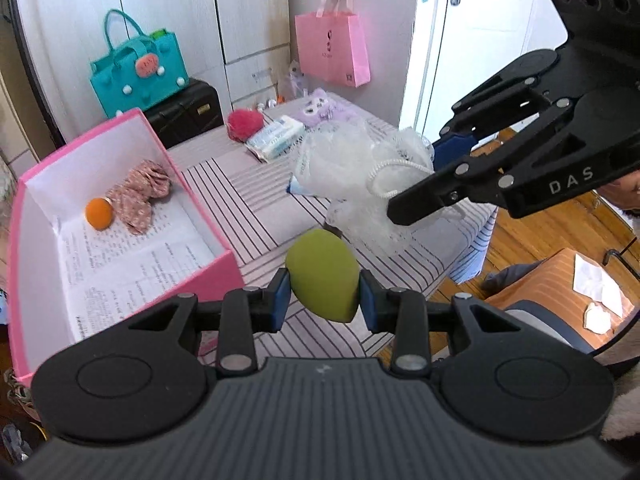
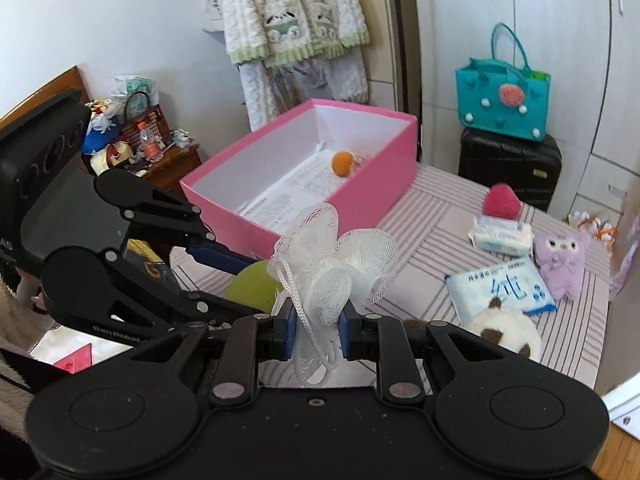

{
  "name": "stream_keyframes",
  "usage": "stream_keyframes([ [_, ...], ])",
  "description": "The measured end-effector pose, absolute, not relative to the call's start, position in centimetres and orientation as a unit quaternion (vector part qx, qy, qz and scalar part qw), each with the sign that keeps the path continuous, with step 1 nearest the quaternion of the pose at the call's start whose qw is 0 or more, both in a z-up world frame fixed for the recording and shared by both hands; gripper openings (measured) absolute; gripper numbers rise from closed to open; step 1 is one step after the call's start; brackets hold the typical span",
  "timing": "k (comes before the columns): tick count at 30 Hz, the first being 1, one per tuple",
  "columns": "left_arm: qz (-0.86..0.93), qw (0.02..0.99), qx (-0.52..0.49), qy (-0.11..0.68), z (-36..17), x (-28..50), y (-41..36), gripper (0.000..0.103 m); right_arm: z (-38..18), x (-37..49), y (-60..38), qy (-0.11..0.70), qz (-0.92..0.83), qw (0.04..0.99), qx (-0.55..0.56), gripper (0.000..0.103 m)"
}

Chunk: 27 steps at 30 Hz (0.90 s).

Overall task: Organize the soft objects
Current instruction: 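Carry the bath puff and green sponge in both grippers over the pink box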

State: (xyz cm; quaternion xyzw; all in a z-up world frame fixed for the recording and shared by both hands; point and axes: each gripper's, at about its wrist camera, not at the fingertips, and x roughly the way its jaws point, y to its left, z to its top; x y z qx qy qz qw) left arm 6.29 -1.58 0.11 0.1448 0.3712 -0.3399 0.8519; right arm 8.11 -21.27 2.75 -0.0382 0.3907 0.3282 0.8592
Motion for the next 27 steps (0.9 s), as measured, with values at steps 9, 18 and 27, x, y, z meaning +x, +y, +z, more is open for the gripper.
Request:
stream_keyframes([
  [9,-0.323,0.879,0.135,0.324,2.6,5.4,2.3,0.035,4.4,9.4,-18.7,0.35,0.354,0.866,-0.052,0.025],
  [18,-0.264,0.902,0.125,0.318,3.0,10.3,6.3,0.035,4.7,13.9,-13.9,0.32,0.384,0.862,-0.086,0.025],
  [27,-0.207,0.886,0.155,0.385,0.4,19.6,8.0,0.036,2.5,21.0,-7.9,0.352,0.375,0.839,-0.176,0.025],
])
